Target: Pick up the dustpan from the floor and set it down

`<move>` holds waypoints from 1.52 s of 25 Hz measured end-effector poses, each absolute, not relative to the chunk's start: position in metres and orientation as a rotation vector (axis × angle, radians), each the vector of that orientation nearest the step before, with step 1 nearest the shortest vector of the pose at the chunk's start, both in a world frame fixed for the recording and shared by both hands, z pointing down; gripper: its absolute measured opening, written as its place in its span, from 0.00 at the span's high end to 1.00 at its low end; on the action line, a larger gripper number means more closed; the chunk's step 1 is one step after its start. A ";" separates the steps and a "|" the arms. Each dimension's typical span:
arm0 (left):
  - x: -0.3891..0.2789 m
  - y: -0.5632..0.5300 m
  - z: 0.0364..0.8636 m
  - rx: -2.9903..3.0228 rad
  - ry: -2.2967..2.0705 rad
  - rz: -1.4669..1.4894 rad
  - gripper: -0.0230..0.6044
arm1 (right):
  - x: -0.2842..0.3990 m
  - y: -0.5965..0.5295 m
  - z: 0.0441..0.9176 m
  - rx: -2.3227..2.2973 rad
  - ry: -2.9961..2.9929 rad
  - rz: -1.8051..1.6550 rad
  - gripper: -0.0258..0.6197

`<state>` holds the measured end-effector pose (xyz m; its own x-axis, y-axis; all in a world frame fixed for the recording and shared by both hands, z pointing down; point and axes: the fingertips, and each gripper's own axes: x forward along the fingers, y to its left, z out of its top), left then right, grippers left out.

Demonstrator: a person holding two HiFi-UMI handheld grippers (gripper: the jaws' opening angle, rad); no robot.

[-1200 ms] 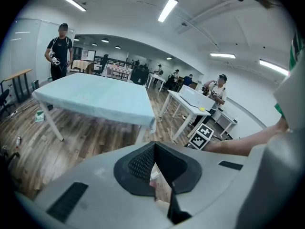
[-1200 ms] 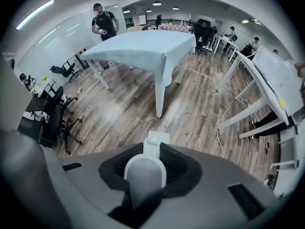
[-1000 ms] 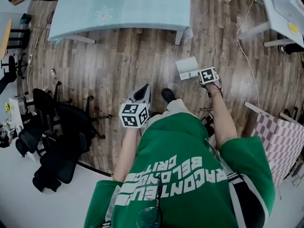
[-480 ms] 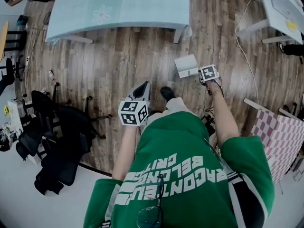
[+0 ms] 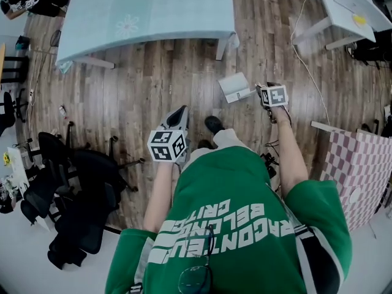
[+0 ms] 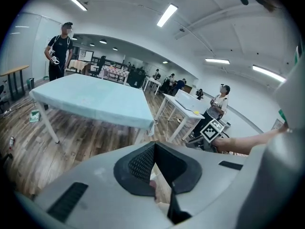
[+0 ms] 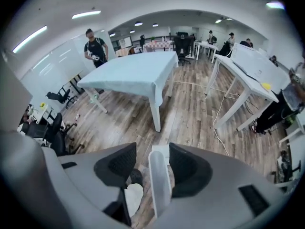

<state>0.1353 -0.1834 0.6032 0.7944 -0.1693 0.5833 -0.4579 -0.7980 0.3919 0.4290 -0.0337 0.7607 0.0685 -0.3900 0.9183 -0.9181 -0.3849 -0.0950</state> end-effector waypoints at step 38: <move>0.078 -0.079 0.547 2.519 -0.319 0.388 0.97 | 0.248 0.043 0.537 2.141 -1.535 0.509 0.95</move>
